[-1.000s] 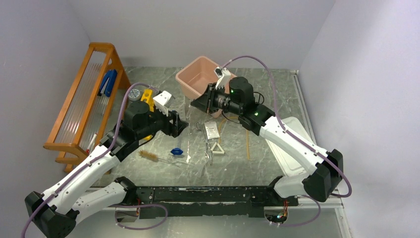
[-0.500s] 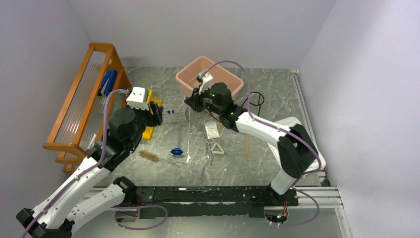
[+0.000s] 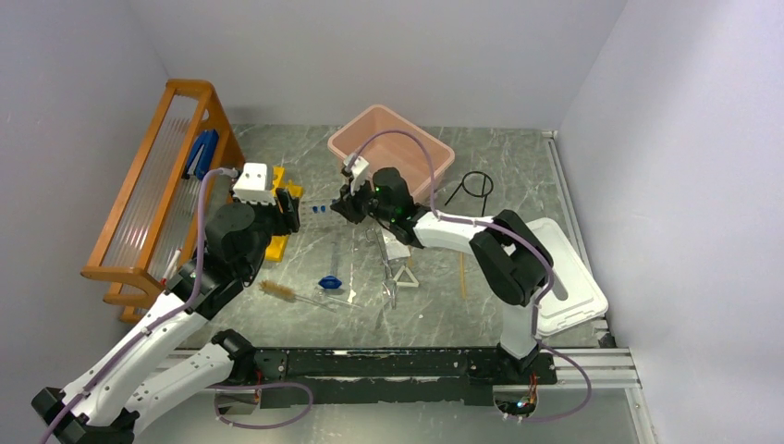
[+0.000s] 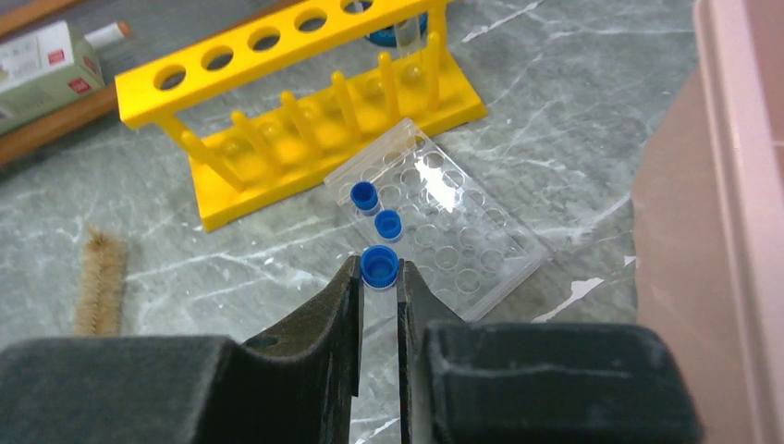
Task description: Organize the chemistry lab equipment
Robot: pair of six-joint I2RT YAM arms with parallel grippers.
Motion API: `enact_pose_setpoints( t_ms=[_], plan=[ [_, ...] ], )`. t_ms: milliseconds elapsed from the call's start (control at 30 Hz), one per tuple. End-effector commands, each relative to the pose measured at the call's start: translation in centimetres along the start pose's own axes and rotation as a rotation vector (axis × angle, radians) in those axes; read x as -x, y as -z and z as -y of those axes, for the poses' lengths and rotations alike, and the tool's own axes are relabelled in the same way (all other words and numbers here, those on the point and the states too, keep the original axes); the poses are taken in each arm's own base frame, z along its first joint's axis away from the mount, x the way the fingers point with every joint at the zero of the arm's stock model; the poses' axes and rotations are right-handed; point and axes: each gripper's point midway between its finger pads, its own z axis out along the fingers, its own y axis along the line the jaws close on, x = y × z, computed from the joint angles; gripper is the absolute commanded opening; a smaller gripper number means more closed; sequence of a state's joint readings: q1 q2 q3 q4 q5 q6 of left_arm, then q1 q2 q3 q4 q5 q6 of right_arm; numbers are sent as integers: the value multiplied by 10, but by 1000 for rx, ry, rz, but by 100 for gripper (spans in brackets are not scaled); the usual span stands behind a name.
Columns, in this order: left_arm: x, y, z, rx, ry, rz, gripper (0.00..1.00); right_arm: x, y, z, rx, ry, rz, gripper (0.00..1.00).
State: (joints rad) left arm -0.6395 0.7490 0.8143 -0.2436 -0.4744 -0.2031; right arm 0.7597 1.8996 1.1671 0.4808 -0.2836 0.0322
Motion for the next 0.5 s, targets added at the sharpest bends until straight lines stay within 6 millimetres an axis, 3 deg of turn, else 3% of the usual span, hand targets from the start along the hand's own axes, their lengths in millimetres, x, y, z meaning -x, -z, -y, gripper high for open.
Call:
enact_pose_setpoints(
  t_ms=[0, 467],
  plan=[
    [3, 0, -4, 25, 20, 19, 61, 10, -9, -7, 61, 96, 58, 5],
    [1, -2, -6, 40, 6, 13, 61, -12, -28, 6, 37, 139, 13, 5]
  ],
)
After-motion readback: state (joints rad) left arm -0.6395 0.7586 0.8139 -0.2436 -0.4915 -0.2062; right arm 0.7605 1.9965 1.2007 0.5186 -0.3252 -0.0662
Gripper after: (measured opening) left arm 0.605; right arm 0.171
